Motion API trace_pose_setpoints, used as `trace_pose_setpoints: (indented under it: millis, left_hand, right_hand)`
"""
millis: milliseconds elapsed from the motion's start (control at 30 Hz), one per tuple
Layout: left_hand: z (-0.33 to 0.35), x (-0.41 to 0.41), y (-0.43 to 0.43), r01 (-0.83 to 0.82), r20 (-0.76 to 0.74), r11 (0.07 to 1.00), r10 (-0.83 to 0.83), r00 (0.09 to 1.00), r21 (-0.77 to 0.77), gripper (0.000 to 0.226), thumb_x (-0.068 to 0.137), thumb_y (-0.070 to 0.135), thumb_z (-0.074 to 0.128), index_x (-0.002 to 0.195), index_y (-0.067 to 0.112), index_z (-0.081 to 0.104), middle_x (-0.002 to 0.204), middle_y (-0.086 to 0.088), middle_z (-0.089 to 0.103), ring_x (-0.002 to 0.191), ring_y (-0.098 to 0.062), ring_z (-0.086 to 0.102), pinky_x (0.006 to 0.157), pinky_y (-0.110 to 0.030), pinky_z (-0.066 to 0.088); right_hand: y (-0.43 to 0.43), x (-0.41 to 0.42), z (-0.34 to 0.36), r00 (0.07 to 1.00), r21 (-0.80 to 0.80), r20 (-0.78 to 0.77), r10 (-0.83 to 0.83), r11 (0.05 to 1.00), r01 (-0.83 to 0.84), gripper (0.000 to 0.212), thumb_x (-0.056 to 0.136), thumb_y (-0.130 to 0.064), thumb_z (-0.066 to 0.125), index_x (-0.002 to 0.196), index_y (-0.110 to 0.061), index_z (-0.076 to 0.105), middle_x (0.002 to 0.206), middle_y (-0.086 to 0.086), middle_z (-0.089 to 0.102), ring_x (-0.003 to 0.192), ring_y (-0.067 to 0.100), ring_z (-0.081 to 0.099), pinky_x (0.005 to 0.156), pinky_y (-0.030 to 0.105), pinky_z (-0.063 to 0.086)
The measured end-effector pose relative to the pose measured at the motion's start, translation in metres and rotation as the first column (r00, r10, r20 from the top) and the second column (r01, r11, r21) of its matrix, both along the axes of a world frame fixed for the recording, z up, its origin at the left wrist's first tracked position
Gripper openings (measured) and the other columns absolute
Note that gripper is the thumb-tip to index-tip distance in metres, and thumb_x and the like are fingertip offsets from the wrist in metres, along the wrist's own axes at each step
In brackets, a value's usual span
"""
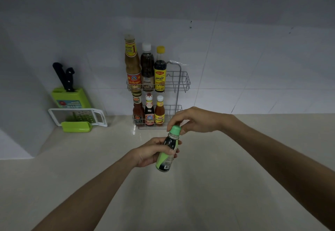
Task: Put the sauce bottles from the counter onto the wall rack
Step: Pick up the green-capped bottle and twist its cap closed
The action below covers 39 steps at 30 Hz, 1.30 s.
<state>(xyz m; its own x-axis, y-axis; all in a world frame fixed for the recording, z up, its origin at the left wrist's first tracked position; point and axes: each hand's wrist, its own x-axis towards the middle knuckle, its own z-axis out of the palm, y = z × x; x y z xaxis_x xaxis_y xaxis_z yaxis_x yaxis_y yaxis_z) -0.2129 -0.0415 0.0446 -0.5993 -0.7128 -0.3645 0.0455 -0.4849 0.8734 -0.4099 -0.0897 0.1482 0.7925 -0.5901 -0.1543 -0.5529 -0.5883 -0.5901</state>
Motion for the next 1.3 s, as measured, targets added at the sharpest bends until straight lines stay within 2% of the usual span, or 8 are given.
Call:
trace_pose_setpoints:
  millis: [100,200,433,533,733,1000,1167,1300]
  left_hand:
    - [-0.003,0.003,-0.001,0.043,-0.056,0.998,-0.040,0.998,0.053,0.051,0.064,0.008,0.070,0.115,0.012,0.066,0.091,-0.008,0.070,0.083,-0.020,0.067,0.081,-0.030,0.054]
    - [-0.002,0.005,-0.002,0.047,-0.048,0.998,-0.044,0.998,0.050,0.049,0.067,0.005,0.069,0.115,0.011,0.066,0.091,-0.007,0.070,0.083,-0.019,0.068,0.081,-0.029,0.055]
    - [-0.002,-0.004,0.002,-0.082,0.064,0.993,0.088,0.994,-0.084,0.037,0.081,-0.015,0.059,0.108,0.009,0.067,0.099,-0.007,0.070,0.085,-0.012,0.071,0.078,-0.023,0.057]
    - [-0.001,-0.004,0.000,-0.113,0.060,0.989,0.119,0.991,-0.096,0.037,0.080,-0.015,0.060,0.107,0.010,0.067,0.091,-0.006,0.073,0.084,-0.012,0.072,0.076,-0.022,0.056]
    - [-0.006,-0.005,0.003,-0.149,0.096,0.979,0.163,0.982,-0.137,0.038,0.077,-0.011,0.066,0.110,0.009,0.068,0.098,-0.010,0.071,0.089,-0.014,0.071,0.084,-0.026,0.055]
    - [0.004,0.004,-0.002,0.039,-0.120,0.998,-0.034,0.992,0.041,0.052,0.063,0.012,0.069,0.114,0.013,0.065,0.091,-0.006,0.071,0.084,-0.017,0.069,0.081,-0.027,0.055]
    - [-0.002,-0.001,0.000,-0.083,-0.033,0.996,0.082,0.996,-0.030,0.042,0.070,0.000,0.067,0.111,0.009,0.067,0.094,-0.006,0.073,0.086,-0.017,0.070,0.082,-0.027,0.055]
    - [-0.014,-0.002,0.005,-0.172,0.078,0.981,0.179,0.981,-0.086,0.037,0.076,-0.009,0.068,0.108,0.009,0.070,0.103,-0.011,0.072,0.095,-0.021,0.069,0.095,-0.036,0.052]
  right_hand:
    - [0.001,0.000,-0.001,0.999,0.016,0.047,0.007,1.000,-0.008,0.036,0.086,0.002,0.064,0.113,-0.020,0.069,0.113,-0.006,0.063,0.108,0.011,0.058,0.092,0.034,0.052]
    - [0.000,0.000,0.001,0.999,0.001,0.026,-0.020,1.000,0.020,0.036,0.085,-0.005,0.069,0.117,-0.022,0.068,0.108,-0.012,0.065,0.102,0.006,0.060,0.089,0.023,0.050]
    - [0.004,0.006,-0.010,0.982,-0.137,-0.143,-0.127,0.985,0.108,0.038,0.091,-0.049,0.056,0.115,-0.020,0.060,0.092,0.003,0.070,0.083,0.012,0.063,0.073,0.025,0.048]
    - [0.003,0.004,-0.007,0.992,-0.084,-0.099,-0.072,0.994,0.064,0.032,0.090,-0.041,0.062,0.118,-0.030,0.053,0.098,-0.004,0.065,0.088,0.010,0.058,0.076,0.026,0.048]
    - [0.001,0.005,-0.016,0.985,-0.068,-0.144,-0.092,0.994,0.083,0.026,0.091,-0.033,0.062,0.113,-0.020,0.054,0.076,-0.014,0.053,0.070,0.002,0.052,0.061,0.020,0.038]
    - [-0.003,0.001,0.002,0.995,0.111,0.090,-0.036,0.993,0.026,0.032,0.086,-0.009,0.070,0.115,-0.018,0.060,0.107,-0.006,0.065,0.094,0.007,0.061,0.087,0.029,0.051]
    - [-0.006,0.007,0.005,0.993,0.040,-0.073,-0.089,0.995,0.092,0.031,0.085,-0.027,0.072,0.112,-0.019,0.060,0.084,-0.011,0.065,0.071,-0.003,0.062,0.066,0.017,0.050]
    - [0.001,0.008,-0.014,0.977,-0.065,-0.193,-0.095,0.994,0.084,0.031,0.090,-0.042,0.062,0.107,-0.018,0.053,0.076,-0.006,0.062,0.069,0.005,0.058,0.057,0.018,0.037]
